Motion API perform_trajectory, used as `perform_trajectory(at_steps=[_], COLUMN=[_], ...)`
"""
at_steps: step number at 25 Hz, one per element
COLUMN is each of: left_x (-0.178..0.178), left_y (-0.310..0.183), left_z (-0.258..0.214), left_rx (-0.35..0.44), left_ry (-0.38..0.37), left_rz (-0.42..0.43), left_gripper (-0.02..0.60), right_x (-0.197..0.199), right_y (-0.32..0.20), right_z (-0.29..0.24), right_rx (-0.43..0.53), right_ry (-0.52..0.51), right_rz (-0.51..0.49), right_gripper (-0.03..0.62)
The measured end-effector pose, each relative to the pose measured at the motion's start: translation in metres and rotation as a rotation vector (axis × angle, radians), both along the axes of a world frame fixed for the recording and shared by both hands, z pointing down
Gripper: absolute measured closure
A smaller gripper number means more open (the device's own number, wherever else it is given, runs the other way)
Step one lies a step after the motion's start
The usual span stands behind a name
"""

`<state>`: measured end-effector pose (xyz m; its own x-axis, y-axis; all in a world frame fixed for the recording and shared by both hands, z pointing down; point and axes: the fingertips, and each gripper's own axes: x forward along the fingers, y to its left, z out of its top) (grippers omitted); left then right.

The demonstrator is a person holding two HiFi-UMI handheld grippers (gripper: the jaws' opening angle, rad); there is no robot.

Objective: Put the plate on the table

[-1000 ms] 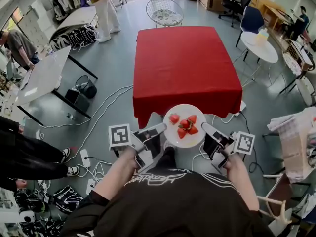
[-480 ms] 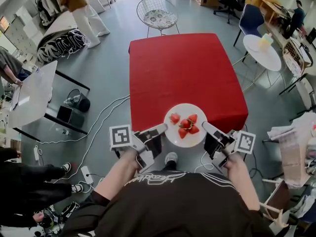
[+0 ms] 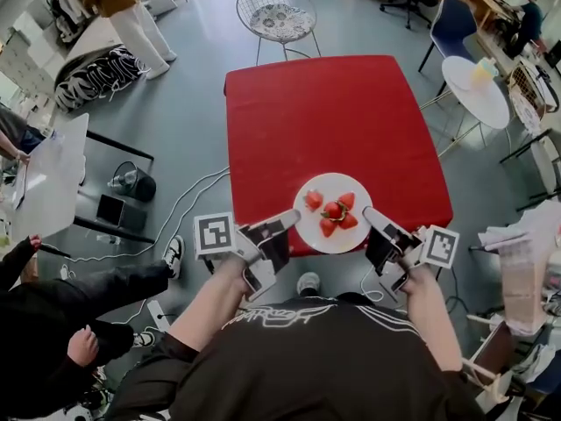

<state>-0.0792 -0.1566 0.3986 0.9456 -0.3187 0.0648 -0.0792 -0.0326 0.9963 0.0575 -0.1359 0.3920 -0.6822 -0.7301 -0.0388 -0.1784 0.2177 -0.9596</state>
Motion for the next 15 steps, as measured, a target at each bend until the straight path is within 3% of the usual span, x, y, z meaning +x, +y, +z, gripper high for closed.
perform_trajectory(at_steps=[6, 15], left_x=[0.013, 0.084], left_y=[-0.02, -0.112], left_z=[0.002, 0.014], left_rx=[0.003, -0.012], left_ry=[0.004, -0.018], left_rz=[-0.003, -0.037], left_gripper=[0.568, 0.567], right_x=[0.013, 0.085], right_y=[-0.02, -0.118], right_z=[0.006, 0.021], right_rx=[-0.008, -0.027], right_ry=[-0.005, -0.013], right_rz=[0.01, -0.02], right_gripper=[0.576, 0.576])
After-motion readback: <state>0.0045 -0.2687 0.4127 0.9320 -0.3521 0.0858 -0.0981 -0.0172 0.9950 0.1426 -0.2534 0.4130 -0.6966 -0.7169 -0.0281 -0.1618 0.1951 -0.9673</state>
